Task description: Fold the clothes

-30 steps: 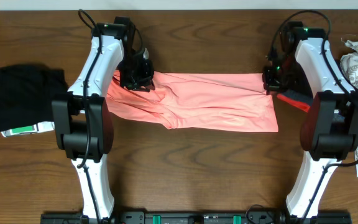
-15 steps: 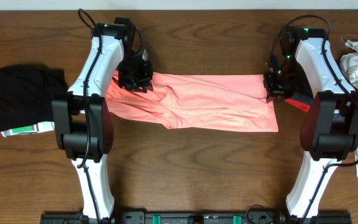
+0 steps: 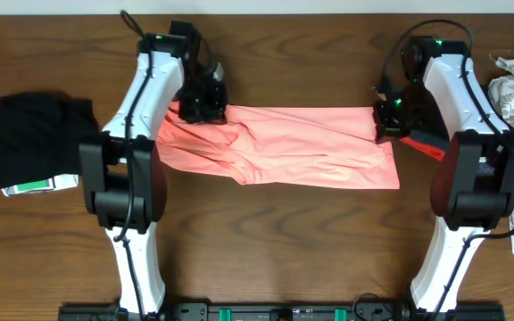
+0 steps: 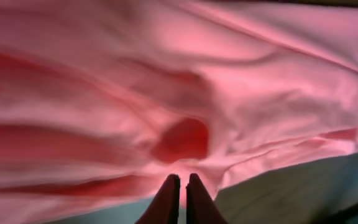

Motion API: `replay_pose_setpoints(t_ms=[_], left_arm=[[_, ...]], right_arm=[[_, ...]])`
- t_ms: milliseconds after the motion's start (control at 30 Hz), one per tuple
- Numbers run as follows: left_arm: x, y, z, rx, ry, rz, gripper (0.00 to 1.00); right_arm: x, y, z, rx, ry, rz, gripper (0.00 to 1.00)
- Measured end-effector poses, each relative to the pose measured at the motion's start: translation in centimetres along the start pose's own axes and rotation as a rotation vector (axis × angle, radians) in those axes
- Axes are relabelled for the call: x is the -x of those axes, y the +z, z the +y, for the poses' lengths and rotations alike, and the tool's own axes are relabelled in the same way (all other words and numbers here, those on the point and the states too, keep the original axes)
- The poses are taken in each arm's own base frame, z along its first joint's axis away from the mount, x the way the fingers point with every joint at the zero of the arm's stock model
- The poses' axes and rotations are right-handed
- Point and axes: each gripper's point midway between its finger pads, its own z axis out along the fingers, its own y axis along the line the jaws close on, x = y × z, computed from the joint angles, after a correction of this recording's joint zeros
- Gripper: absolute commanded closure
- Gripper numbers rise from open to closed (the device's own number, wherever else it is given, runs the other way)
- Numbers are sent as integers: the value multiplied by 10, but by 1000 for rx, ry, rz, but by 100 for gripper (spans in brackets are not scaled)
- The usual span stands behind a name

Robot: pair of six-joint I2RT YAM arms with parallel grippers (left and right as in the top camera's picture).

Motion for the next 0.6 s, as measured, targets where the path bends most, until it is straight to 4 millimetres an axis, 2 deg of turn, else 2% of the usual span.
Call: replay_pose_setpoints(t_ms=[200,333,467,600], left_arm=[[10,21,-52,-10,235,-66,94],[11,34,-77,43,344,-97,94],[11,38,-84,78,377,-110,93],[16,38,-81,99,382,-131,93]], right_arm=[[1,15,23,51,-66,3,99],[-7,37,23,64,-66,29,99],[-17,60,18,67,-58,56,99],[-25,76,13,66,-44,72,99]])
